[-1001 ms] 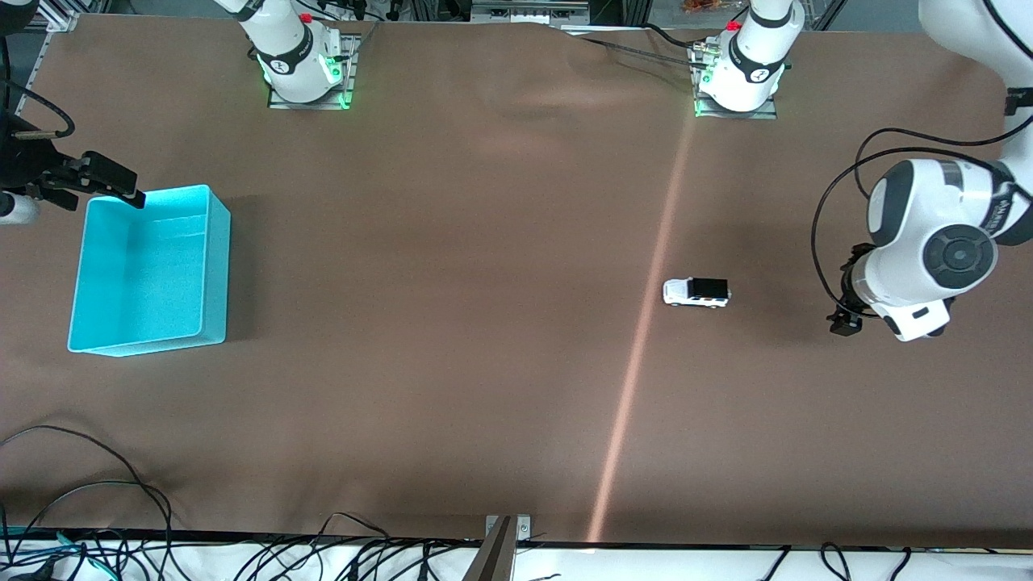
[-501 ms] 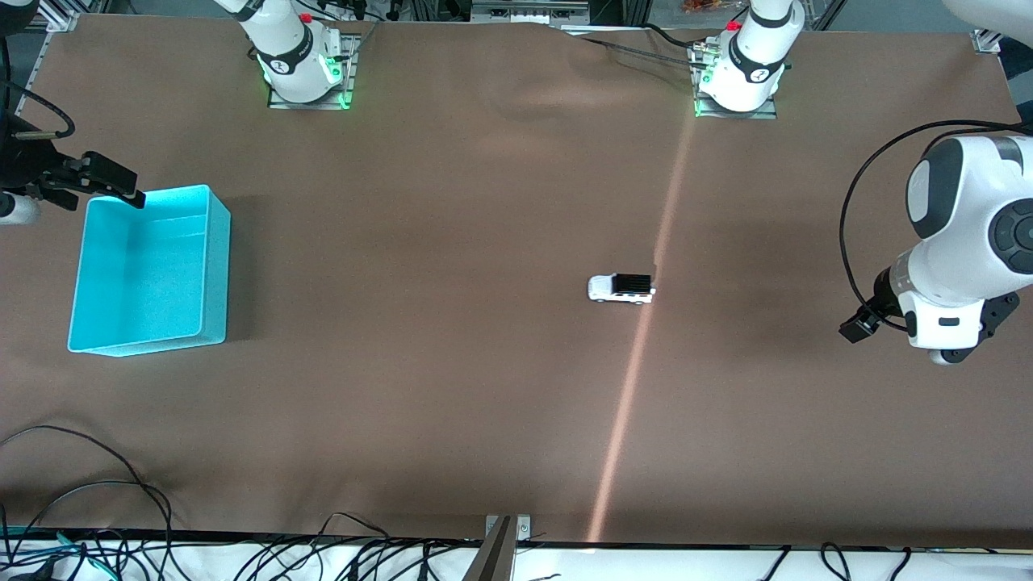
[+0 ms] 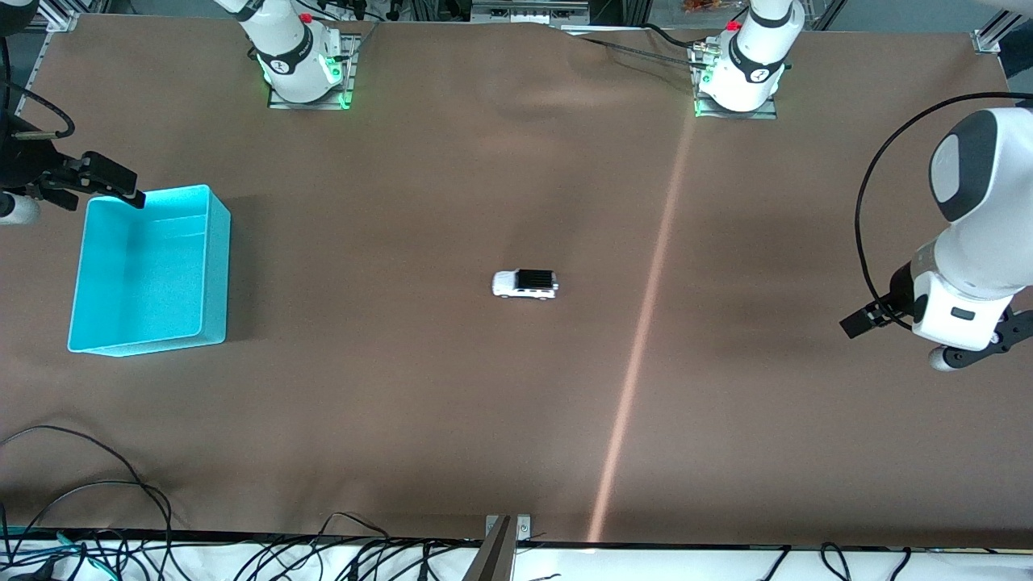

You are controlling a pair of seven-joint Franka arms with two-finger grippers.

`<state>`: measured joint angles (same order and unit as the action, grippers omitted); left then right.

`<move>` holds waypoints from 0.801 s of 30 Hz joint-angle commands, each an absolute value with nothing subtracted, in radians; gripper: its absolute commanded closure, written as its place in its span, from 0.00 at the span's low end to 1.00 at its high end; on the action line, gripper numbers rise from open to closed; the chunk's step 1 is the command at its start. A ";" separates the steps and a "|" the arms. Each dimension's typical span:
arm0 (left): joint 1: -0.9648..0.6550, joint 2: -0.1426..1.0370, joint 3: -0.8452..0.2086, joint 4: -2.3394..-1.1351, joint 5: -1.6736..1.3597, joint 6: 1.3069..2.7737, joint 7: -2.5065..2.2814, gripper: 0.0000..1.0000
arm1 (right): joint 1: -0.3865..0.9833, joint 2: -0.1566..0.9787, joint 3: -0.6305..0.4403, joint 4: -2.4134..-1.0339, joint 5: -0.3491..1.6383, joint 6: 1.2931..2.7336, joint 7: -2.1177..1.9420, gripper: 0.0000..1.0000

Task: Wind and store white jeep toy

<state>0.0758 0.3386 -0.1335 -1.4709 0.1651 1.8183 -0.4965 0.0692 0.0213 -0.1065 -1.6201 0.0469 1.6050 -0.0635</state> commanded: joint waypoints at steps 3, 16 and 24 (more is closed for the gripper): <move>0.098 0.348 -0.124 -1.396 0.051 1.756 -0.283 0.00 | 0.066 0.032 -0.107 -1.592 0.046 1.588 -0.077 0.00; 0.132 0.345 -0.123 -1.368 -0.002 1.727 -0.192 0.00 | 0.067 0.031 -0.107 -1.592 0.048 1.588 -0.075 0.00; 0.155 0.342 -0.129 -1.355 -0.038 1.710 -0.184 0.00 | 0.066 0.031 -0.107 -1.592 0.048 1.586 -0.075 0.00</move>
